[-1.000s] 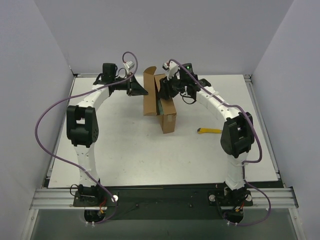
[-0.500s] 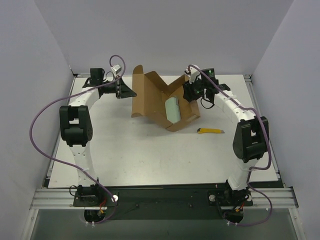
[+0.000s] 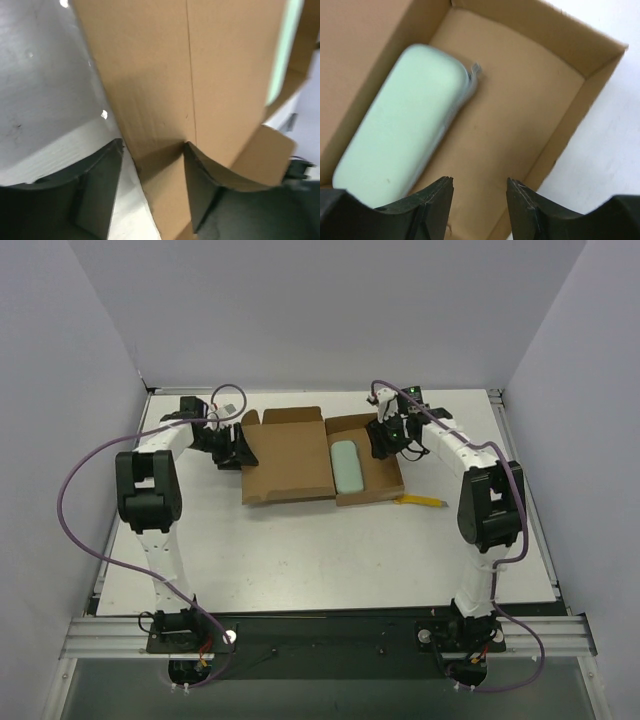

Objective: Unpack the express box

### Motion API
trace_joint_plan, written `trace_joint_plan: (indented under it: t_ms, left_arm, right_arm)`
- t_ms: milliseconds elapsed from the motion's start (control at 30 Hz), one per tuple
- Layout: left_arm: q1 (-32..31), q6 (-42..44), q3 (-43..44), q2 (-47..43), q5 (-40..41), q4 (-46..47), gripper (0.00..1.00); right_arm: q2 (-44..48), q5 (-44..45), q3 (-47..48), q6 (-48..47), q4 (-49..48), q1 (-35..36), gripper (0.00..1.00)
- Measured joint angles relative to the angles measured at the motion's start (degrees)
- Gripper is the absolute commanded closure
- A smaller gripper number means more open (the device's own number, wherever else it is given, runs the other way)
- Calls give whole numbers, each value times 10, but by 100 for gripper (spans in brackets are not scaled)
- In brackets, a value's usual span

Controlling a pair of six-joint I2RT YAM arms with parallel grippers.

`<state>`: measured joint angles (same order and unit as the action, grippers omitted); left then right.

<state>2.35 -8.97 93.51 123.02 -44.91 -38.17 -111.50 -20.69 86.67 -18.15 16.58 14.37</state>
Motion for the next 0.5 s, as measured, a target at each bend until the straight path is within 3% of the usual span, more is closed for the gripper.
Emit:
trace_joint_plan:
  t_ms: [133, 367, 500]
  left_arm:
    - [-16, 30, 3, -4, 72, -29, 19]
    - [-3, 62, 63, -25, 97, -40, 17]
    - [4, 64, 77, -43, 84, -33, 17]
  right_arm:
    - [-19, -7, 42, 15, 0, 16, 47]
    - [-34, -10, 66, 50, 2, 53, 20]
    - [-55, -5, 78, 88, 1, 71, 15]
